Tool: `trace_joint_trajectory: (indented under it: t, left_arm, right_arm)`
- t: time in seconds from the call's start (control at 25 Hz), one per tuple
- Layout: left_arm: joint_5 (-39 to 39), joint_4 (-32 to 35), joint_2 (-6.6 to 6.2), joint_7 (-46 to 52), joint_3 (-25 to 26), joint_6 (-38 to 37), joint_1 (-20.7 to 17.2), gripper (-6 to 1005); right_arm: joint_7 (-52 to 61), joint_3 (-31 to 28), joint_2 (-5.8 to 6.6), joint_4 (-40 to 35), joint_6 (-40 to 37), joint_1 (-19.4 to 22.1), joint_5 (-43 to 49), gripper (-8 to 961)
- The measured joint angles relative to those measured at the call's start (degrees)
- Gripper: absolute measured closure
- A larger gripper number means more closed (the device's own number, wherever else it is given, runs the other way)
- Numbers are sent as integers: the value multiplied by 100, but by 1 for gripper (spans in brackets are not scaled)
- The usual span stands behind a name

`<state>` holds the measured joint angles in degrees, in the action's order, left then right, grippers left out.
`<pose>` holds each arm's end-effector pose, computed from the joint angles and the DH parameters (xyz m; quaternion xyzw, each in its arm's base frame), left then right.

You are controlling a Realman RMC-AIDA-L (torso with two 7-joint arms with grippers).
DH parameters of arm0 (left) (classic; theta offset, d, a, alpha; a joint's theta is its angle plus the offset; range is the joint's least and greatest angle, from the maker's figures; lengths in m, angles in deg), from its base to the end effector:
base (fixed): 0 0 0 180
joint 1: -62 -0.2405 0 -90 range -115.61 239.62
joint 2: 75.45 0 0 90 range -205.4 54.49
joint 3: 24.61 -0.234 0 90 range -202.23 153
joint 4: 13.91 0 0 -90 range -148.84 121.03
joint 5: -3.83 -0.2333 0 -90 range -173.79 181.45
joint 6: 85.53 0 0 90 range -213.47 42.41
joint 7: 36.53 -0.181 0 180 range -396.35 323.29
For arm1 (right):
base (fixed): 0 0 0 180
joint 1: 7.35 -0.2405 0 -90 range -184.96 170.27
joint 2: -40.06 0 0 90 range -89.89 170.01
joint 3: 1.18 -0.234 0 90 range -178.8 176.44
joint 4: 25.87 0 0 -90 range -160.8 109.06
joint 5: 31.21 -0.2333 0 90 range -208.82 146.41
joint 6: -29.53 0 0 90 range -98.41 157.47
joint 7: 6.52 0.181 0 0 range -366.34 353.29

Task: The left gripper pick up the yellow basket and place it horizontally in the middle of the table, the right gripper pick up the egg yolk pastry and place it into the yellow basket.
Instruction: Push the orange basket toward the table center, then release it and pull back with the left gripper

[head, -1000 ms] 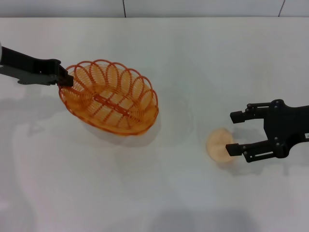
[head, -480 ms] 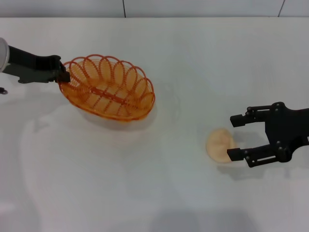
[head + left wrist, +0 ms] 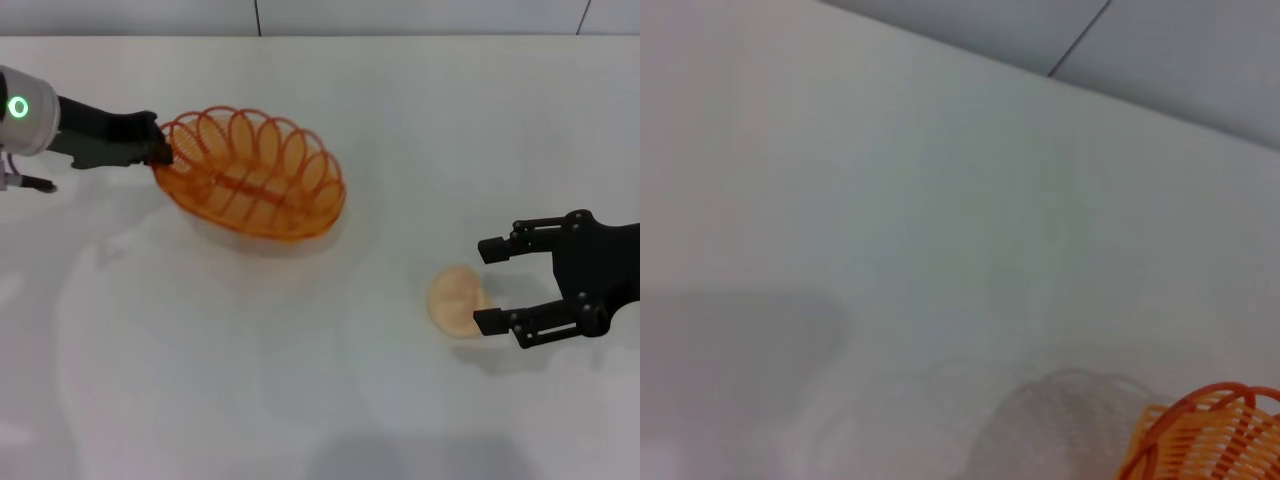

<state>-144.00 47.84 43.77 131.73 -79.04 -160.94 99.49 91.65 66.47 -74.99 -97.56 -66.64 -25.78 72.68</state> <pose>-0.2342 0.4279 0.0210 -0.7208 -0.6409 -0.0368 0.2616 0.1817 0.3153 0.0145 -0.9808 0.1167 0.1500 0.0431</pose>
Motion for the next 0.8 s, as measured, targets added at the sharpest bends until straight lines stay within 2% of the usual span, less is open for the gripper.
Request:
trace_joint_trajectory:
  t: [0.4, 0.8]
  left_arm:
    - [641, -120, 4, 162, 5, 331, -177, 912]
    - [909, -452, 3, 198, -9, 630, -283, 912]
  right_arm:
    - [0, 2, 0, -29, -46, -62, 0, 154]
    - [10, -6, 4, -30, -133, -153, 1, 154]
